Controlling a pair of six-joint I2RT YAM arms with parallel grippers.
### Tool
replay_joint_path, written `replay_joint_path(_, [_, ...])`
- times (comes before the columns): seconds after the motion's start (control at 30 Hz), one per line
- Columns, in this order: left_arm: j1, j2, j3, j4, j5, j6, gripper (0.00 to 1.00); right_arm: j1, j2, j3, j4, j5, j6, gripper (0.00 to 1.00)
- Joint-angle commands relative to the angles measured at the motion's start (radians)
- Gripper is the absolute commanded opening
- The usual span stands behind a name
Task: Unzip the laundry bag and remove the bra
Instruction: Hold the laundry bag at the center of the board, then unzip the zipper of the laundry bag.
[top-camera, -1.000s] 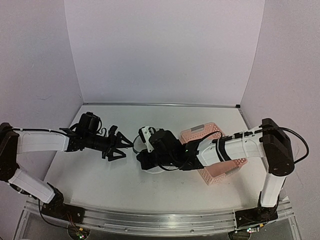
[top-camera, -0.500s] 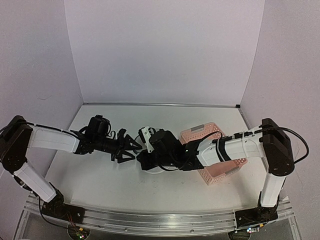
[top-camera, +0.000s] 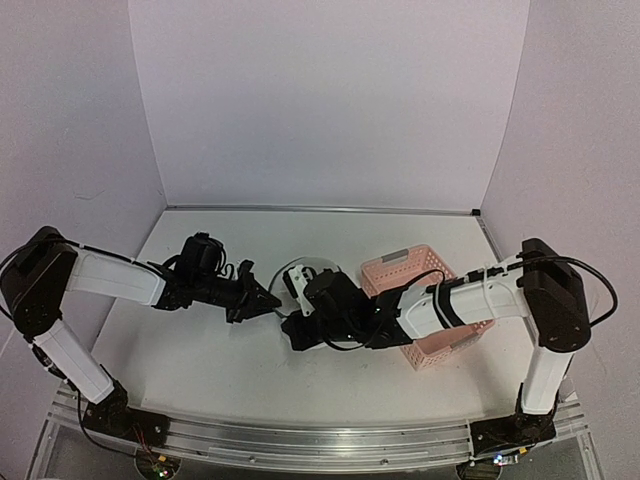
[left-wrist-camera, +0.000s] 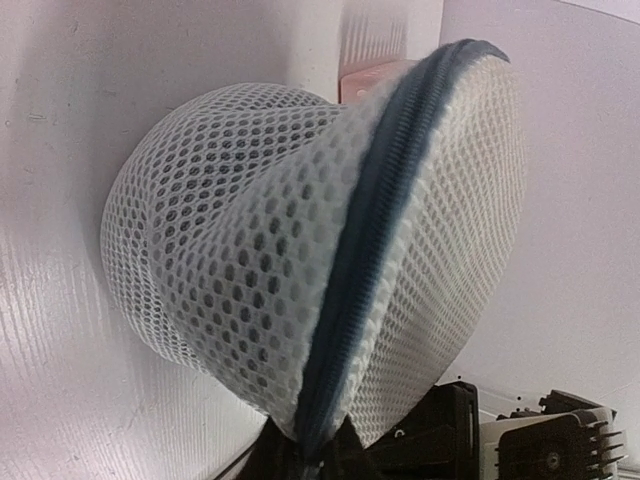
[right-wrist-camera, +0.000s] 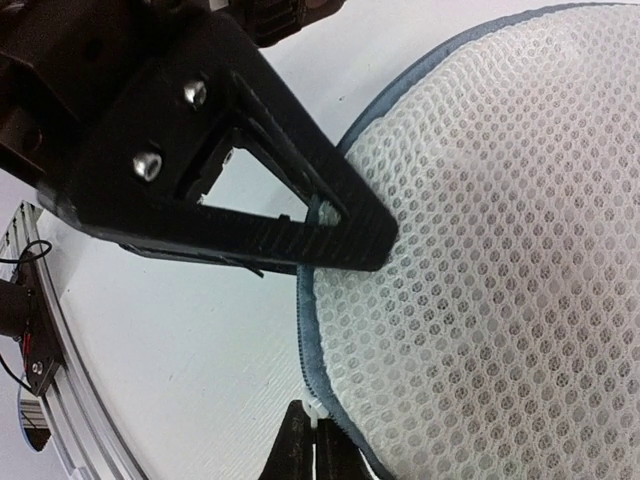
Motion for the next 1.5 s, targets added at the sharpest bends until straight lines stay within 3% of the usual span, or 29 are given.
replay_joint_path(0.0, [-0.003,0.006,0.056,0.064,0.003,-0.007,0.01,0.003,-0.078,-0.017,0.052,-0.004,-0.013,0.00])
replay_joint_path(0.77, [0.029,-0.052,0.089,-0.004,0.139,0.128,0.00,-0.031,-0.265,-0.255,0.003,0.213,-0.112,0.00])
replay_joint_path(1.07, [0.029,-0.075,0.199,-0.276,0.084,0.308,0.00,-0.136,-0.294,-0.275,-0.023,0.150,-0.224,0.00])
replay_joint_path(1.47, [0.055,-0.075,0.239,-0.375,0.069,0.380,0.00,-0.229,-0.277,-0.221,-0.055,0.043,-0.322,0.00])
